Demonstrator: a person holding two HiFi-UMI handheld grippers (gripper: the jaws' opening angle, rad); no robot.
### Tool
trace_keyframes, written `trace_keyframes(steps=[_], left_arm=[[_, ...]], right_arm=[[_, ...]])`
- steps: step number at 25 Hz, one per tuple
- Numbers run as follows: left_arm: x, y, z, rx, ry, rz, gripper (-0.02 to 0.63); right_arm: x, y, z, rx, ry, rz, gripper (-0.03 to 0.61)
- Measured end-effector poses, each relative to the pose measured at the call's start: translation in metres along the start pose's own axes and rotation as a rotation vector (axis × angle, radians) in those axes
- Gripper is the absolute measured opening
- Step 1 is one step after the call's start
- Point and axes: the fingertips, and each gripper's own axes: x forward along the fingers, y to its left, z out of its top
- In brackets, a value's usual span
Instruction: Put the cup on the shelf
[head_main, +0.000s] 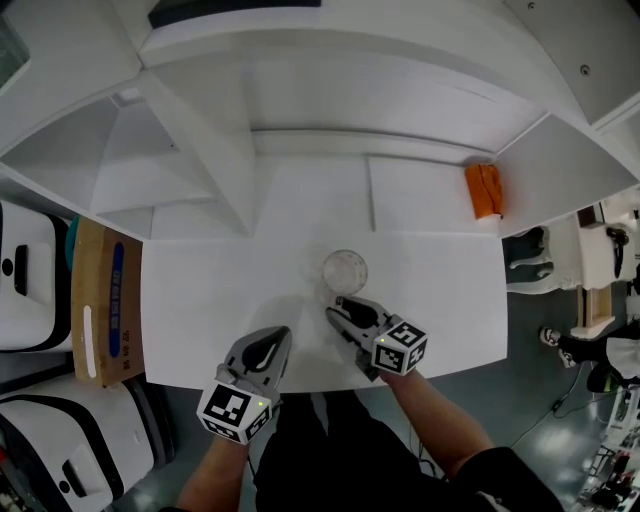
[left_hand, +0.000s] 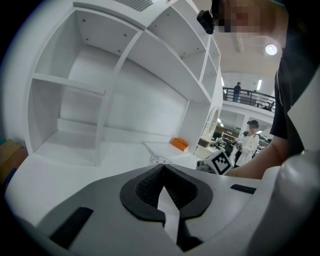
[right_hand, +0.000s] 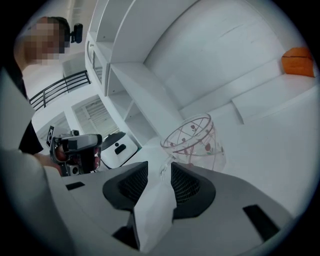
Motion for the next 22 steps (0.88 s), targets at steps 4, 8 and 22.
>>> trace_keyframes(steps=[4,8,22], left_arm=[[-0.012,0.000,-0.001,-0.005,0.002,0.019,0.012],[-0.026,0.005,-0.001,-0.011,-0.001,0.051,0.012],[-0.065,0.008,0.007,-0.017,0.001,0.122,0.012]], right_arm=[[0.009,0.001,-0.003,0.045,0.011,0.021,0.123],[0.015,-0.001,-0.002,0.051,0.017,0.017,0.057],[0.004,0.013,0.005,-0.020,-0.037,0.039,0.037]])
